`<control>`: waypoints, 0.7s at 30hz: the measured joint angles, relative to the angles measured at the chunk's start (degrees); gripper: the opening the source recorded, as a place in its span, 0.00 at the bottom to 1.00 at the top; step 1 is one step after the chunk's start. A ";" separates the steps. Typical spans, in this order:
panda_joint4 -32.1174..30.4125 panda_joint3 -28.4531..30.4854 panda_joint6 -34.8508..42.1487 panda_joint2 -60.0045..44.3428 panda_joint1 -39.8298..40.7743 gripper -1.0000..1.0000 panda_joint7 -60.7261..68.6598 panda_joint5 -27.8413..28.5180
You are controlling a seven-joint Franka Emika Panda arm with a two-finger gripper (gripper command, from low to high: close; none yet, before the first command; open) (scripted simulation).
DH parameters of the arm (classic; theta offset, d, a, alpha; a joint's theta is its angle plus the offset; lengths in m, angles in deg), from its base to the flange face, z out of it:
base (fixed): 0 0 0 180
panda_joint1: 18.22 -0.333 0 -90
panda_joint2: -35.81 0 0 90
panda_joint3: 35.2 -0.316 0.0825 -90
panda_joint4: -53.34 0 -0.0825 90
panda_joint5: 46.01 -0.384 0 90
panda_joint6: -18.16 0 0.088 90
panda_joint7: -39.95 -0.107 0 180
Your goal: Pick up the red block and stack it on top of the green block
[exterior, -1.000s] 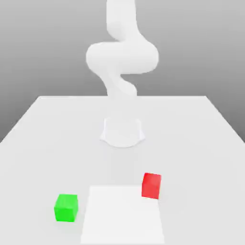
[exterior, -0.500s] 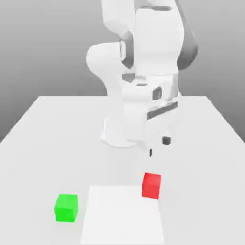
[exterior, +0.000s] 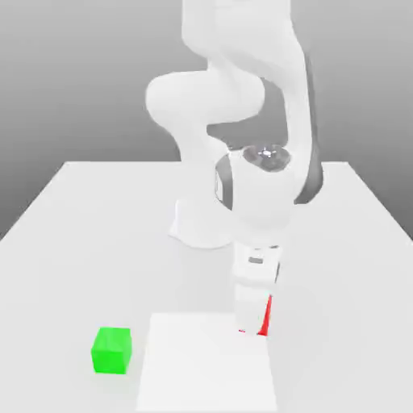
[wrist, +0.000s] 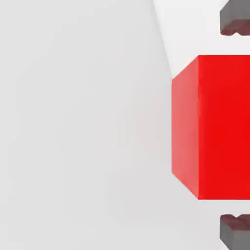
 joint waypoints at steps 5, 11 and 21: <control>-0.19 0.29 1.17 1.31 -0.11 0.00 -0.42 0.62; -1.88 1.68 11.24 13.10 0.03 0.00 -4.12 5.83; 11.78 13.49 23.22 11.43 22.12 0.00 -22.95 5.47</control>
